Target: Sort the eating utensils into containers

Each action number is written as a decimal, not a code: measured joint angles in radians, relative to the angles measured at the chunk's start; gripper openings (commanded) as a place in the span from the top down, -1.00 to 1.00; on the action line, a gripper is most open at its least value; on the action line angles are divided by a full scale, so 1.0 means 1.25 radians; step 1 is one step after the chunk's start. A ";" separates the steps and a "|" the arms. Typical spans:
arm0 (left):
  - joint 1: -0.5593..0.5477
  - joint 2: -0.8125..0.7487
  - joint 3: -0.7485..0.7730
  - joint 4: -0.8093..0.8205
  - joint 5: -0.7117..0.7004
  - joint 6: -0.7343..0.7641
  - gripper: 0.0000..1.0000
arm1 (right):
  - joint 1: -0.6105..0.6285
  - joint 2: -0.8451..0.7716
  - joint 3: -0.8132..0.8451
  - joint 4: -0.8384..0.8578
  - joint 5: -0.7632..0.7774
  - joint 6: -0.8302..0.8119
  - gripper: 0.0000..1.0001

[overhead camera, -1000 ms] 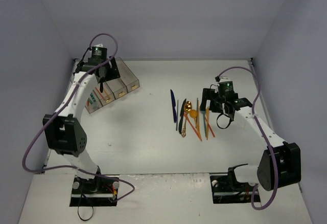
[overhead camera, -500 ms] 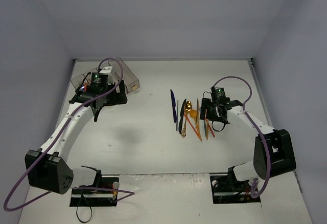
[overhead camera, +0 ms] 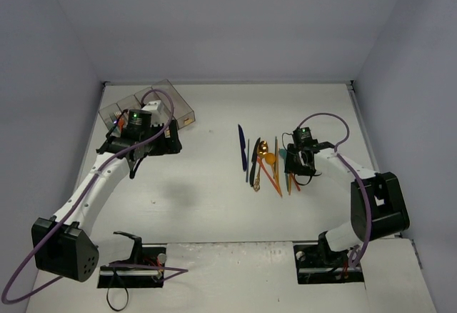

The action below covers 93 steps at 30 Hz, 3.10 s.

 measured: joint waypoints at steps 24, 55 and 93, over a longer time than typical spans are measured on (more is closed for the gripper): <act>-0.019 -0.001 -0.009 0.006 0.009 -0.010 -0.61 | -0.047 -0.068 -0.065 0.001 0.027 0.030 0.27; -0.026 0.002 -0.023 0.009 0.008 -0.015 -0.61 | -0.047 0.038 -0.016 0.002 0.025 0.016 0.86; -0.251 0.038 -0.001 0.263 0.127 -0.142 -0.61 | 0.097 -0.162 0.248 0.055 -0.136 0.107 1.00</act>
